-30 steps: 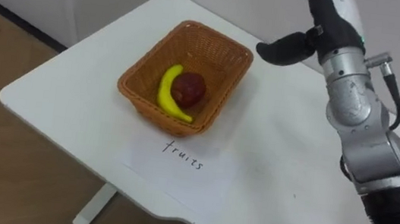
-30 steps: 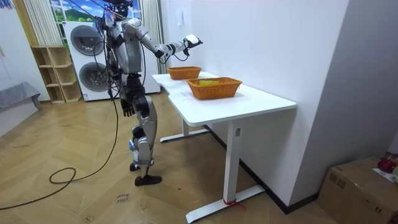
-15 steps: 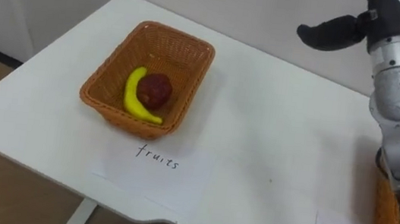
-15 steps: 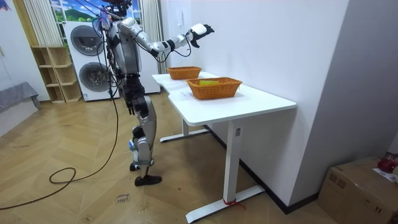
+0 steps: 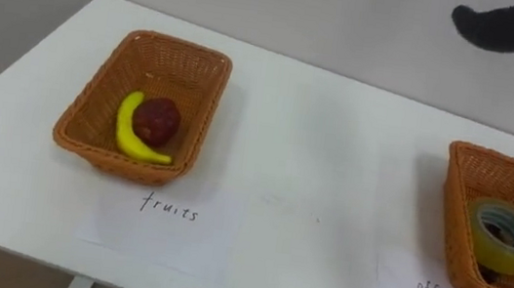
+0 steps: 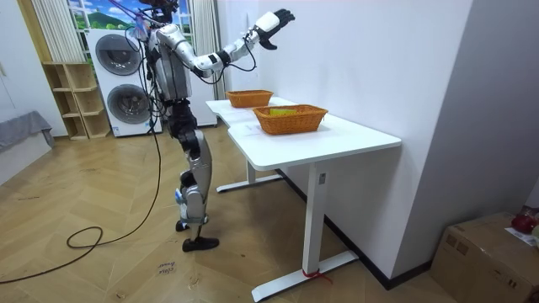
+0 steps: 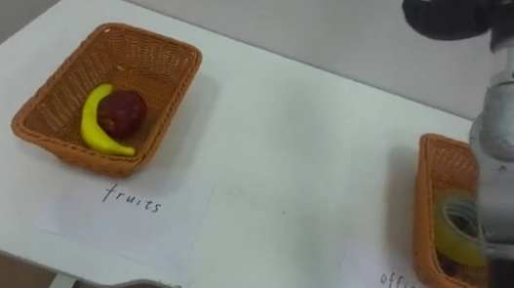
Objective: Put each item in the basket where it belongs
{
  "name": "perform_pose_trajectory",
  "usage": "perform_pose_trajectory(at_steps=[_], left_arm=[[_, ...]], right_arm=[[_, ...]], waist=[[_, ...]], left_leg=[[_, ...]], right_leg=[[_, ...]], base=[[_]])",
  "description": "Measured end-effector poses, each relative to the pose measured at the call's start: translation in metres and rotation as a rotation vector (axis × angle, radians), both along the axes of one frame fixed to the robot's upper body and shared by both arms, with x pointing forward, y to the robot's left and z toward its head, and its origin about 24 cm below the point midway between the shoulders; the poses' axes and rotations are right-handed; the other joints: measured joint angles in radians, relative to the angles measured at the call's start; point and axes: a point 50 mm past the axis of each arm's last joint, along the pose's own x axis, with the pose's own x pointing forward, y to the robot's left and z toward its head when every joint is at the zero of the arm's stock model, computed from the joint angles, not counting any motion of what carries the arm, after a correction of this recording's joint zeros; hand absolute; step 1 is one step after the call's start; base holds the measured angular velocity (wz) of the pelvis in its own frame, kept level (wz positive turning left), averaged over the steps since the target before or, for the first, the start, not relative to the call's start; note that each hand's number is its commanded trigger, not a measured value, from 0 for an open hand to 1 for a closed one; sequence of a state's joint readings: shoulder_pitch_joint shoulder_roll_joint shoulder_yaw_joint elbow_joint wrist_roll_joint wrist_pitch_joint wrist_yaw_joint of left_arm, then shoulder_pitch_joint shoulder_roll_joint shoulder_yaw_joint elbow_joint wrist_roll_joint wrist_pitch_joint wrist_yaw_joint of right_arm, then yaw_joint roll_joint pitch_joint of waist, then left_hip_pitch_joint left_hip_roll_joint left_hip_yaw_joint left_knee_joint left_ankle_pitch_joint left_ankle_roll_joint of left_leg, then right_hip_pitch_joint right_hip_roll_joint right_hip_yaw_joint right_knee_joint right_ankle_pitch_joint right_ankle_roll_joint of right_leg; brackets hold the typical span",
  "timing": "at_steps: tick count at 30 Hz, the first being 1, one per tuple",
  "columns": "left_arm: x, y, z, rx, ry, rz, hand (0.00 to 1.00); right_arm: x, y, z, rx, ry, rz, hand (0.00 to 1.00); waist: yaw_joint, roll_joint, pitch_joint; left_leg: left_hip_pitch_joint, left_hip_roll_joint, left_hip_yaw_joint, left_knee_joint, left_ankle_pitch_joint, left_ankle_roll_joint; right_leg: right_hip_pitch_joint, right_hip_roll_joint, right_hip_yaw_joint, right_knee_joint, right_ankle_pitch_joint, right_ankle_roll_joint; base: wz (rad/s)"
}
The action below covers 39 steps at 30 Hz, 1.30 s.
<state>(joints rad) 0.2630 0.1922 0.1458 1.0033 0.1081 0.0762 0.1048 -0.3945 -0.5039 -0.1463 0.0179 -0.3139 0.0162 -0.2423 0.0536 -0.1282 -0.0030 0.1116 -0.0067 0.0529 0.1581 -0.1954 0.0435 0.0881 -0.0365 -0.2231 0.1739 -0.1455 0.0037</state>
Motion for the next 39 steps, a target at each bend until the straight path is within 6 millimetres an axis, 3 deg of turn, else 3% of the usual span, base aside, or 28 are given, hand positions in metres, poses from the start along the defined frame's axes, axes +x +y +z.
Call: perform_pose_trajectory(at_steps=[4, 9, 13, 18, 19, 27, 31, 35, 39], left_arm=[[-0.005, 0.002, 0.0, -0.001, -0.007, 0.048, 0.0], [-0.013, 0.005, 0.0, 0.005, 0.015, 0.08, 0.0], [-0.017, 0.005, 0.0, 0.006, 0.023, 0.083, 0.0], [-0.016, 0.007, 0.0, 0.047, 0.016, 0.098, 0.0], [-0.016, 0.007, 0.001, 0.058, 0.014, 0.106, 0.0], [-0.032, 0.008, 0.001, 0.085, 0.052, 0.137, 0.0], [-0.033, 0.007, 0.001, 0.092, 0.062, 0.145, 0.0], [-0.035, 0.004, 0.0, 0.088, 0.063, 0.149, 0.0], [-0.032, 0.005, 0.001, 0.092, 0.046, 0.148, 0.0]], right_arm=[[-0.008, -0.021, 0.008, 0.064, -0.043, -0.045, 0.0], [-0.023, -0.047, 0.01, 0.107, -0.1, -0.165, 0.0], [-0.036, -0.063, -0.002, 0.151, -0.109, -0.25, 0.0], [-0.06, -0.082, -0.033, 0.189, -0.041, -0.352, 0.0], [-0.063, -0.085, -0.038, 0.204, -0.03, -0.359, 0.0], [-0.095, -0.114, -0.054, 0.449, -0.136, -0.512, 0.0], [-0.122, -0.133, -0.092, 0.673, -0.149, -0.689, 0.0], [-0.143, -0.133, -0.13, 0.918, -0.151, -0.798, 0.0], [-0.157, -0.137, -0.156, 0.982, -0.11, -0.933, 0.0]], waist=[[-0.036, 0.006, 0.0038], [-0.081, 0.004, 0.0015], [-0.102, 0.0, -0.001], [-0.106, -0.001, -0.0023], [-0.108, 0.001, -0.0014], [-0.131, 0.014, 0.0058], [-0.134, 0.012, 0.0056], [-0.152, 0.03, 0.0023], [-0.163, 0.05, -0.0033]], left_leg=[[0.004, 0.004, 0.017, -0.012, -0.002, -0.001], [0.002, 0.01, 0.03, -0.014, -0.006, -0.006], [0.005, 0.017, 0.053, -0.014, -0.008, -0.009], [0.006, 0.019, 0.065, -0.019, -0.011, -0.01], [0.009, 0.021, 0.081, -0.024, -0.011, -0.01], [0.023, 0.03, 0.104, -0.023, -0.018, -0.015], [0.019, 0.031, 0.107, -0.026, -0.022, -0.017], [0.02, 0.031, 0.111, -0.024, -0.024, -0.015], [0.02, 0.031, 0.111, -0.025, -0.024, -0.015]], right_leg=[[-0.004, 0.004, 0.015, 0.0, 0.0, 0.0], [-0.017, 0.013, 0.035, 0.002, 0.0, 0.0], [-0.029, 0.021, 0.058, 0.011, 0.0, -0.001], [-0.034, 0.024, 0.067, 0.012, 0.001, -0.002], [-0.038, 0.027, 0.085, 0.013, 0.002, -0.003], [-0.035, 0.037, 0.103, 0.012, 0.006, -0.011], [-0.037, 0.04, 0.108, 0.01, 0.006, -0.011], [-0.038, 0.04, 0.109, 0.008, 0.006, -0.011], [-0.04, 0.04, 0.109, 0.009, 0.006, -0.01]], base=[[-0.12], [-0.11], [-0.17], [-0.1], [-0.24], [-0.12], [-0.02], [-0.02], [0.0]])
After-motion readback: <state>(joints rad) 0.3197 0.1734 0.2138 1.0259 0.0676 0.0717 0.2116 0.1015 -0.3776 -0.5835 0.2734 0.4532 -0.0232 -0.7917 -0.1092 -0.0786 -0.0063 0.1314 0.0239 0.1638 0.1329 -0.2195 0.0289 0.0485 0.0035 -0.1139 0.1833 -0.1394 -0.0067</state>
